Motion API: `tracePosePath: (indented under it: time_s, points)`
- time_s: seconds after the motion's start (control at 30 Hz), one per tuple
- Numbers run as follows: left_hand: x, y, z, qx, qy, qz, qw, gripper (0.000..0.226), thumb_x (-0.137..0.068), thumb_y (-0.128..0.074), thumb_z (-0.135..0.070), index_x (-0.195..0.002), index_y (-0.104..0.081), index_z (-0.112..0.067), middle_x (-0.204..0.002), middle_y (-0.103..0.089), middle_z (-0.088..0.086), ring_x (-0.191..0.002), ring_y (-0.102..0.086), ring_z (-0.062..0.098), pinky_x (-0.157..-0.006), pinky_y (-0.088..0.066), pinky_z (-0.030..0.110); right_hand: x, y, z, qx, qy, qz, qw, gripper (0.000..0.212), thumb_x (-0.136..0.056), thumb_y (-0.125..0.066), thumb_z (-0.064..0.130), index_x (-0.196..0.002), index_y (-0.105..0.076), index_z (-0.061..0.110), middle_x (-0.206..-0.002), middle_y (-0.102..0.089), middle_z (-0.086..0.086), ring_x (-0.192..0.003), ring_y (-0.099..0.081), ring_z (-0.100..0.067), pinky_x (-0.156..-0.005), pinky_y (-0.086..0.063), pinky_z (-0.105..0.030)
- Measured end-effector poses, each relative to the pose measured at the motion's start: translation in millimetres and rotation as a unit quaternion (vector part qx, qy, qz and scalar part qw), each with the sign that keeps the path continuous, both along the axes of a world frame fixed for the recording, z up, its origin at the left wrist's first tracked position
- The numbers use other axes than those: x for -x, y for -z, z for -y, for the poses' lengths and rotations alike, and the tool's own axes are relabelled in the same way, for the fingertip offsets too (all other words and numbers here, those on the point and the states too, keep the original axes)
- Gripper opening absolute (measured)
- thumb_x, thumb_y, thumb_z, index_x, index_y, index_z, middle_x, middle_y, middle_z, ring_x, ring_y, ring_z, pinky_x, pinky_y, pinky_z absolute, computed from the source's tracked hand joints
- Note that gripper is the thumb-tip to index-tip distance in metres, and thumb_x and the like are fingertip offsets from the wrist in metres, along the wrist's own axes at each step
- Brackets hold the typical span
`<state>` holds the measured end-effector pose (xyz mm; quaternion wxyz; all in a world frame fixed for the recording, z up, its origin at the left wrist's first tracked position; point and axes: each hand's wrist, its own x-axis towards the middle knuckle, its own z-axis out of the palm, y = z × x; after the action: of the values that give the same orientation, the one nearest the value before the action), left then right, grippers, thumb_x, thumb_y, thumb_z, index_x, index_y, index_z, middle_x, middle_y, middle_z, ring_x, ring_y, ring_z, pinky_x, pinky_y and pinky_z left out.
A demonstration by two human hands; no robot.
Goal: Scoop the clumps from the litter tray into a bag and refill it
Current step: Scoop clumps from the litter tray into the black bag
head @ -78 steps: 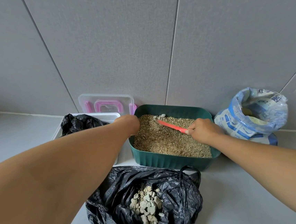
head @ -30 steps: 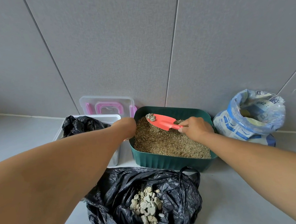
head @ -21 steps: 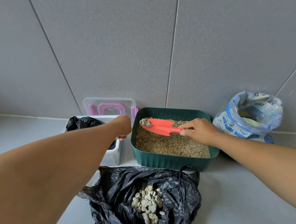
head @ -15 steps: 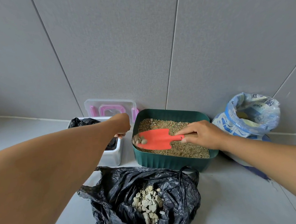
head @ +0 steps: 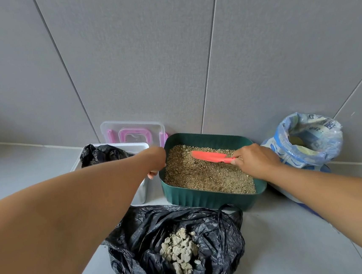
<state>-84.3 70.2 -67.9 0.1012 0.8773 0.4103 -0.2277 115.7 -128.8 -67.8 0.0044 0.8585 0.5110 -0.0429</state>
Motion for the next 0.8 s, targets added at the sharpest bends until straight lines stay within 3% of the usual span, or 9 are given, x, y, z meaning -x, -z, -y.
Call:
tracePosePath:
  time_s: [0.07, 0.13, 0.23, 0.37, 0.5, 0.7, 0.8]
  points:
    - [-2.9, 7.6, -2.7, -0.012, -0.001, -0.003, 1.000, 0.010, -0.097, -0.051, -0.015, -0.093, -0.058, -0.009, -0.052, -0.061, 0.001, -0.035, -0.052, 0.007, -0.065, -0.057, 0.024, -1.6, 0.8, -3.7, 0.007, 0.023, -0.018, 1.000, 0.026, -0.098, -0.050, 0.044, -0.103, -0.072, 0.031, -0.071, -0.060, 0.007, -0.063, -0.057, -0.014, -0.048, -0.035, -0.026]
    - [-5.8, 9.9, -2.4, -0.006, 0.001, -0.006, 1.000, 0.014, -0.098, -0.049, -0.013, -0.100, -0.058, -0.003, -0.060, -0.064, 0.003, -0.047, -0.056, 0.013, -0.081, -0.057, 0.031, -3.5, 1.3, -5.2, 0.005, 0.021, -0.035, 0.999, 0.027, -0.096, -0.052, 0.048, -0.100, -0.073, 0.032, -0.070, -0.060, 0.008, -0.063, -0.057, -0.013, -0.050, -0.037, -0.026]
    - [-10.3, 7.0, -2.1, 0.002, 0.007, -0.018, 1.000, 0.017, -0.098, -0.049, -0.012, -0.105, -0.059, -0.001, -0.080, -0.071, 0.009, -0.057, -0.059, 0.018, -0.081, -0.055, 0.030, -5.3, 3.9, -5.3, -0.004, -0.010, -0.041, 0.999, 0.030, -0.092, -0.053, 0.056, -0.102, -0.073, 0.036, -0.076, -0.061, 0.010, -0.067, -0.057, -0.012, -0.053, -0.038, -0.026]
    - [-12.9, 5.4, -1.4, -0.036, 0.034, -0.045, 0.998, 0.021, -0.096, -0.055, -0.014, -0.111, -0.062, -0.001, -0.078, -0.060, 0.006, -0.073, -0.058, 0.019, -0.085, -0.052, 0.030, -6.0, 6.2, -5.4, 0.002, -0.059, -0.041, 0.997, 0.029, -0.092, -0.054, 0.056, -0.111, -0.069, 0.040, -0.074, -0.055, 0.016, -0.066, -0.053, -0.008, -0.057, -0.042, -0.027]
    - [-15.6, 7.6, -4.1, -0.037, 0.034, -0.051, 0.997, 0.023, -0.095, -0.056, -0.013, -0.114, -0.062, 0.000, -0.064, -0.056, 0.004, -0.073, -0.057, 0.020, -0.085, -0.053, 0.031, -8.2, 11.6, -2.5, 0.011, -0.073, -0.039, 0.997, 0.027, -0.092, -0.053, 0.056, -0.111, -0.068, 0.042, -0.080, -0.060, 0.014, -0.068, -0.057, -0.010, -0.063, -0.050, -0.031]
    - [-15.0, 5.5, -2.9, -0.028, 0.027, -0.041, 0.998, 0.023, -0.097, -0.052, -0.013, -0.112, -0.064, 0.000, -0.102, -0.072, 0.011, -0.075, -0.061, 0.019, -0.086, -0.052, 0.030, -14.5, 18.3, -1.1, 0.022, -0.060, -0.040, 0.997, 0.028, -0.092, -0.052, 0.056, -0.106, -0.070, 0.040, -0.088, -0.067, 0.008, -0.073, -0.062, -0.014, -0.066, -0.052, -0.033]
    - [-15.0, 4.4, -2.8, -0.024, 0.031, -0.045, 0.998, 0.024, -0.096, -0.053, -0.012, -0.113, -0.064, 0.001, -0.106, -0.072, 0.011, -0.084, -0.069, 0.022, -0.087, -0.053, 0.031, -14.3, 18.0, -4.0, 0.014, -0.028, -0.044, 0.999, 0.025, -0.094, -0.053, 0.051, -0.111, -0.068, 0.040, -0.078, -0.061, 0.010, -0.065, -0.057, -0.010, -0.056, -0.045, -0.028]
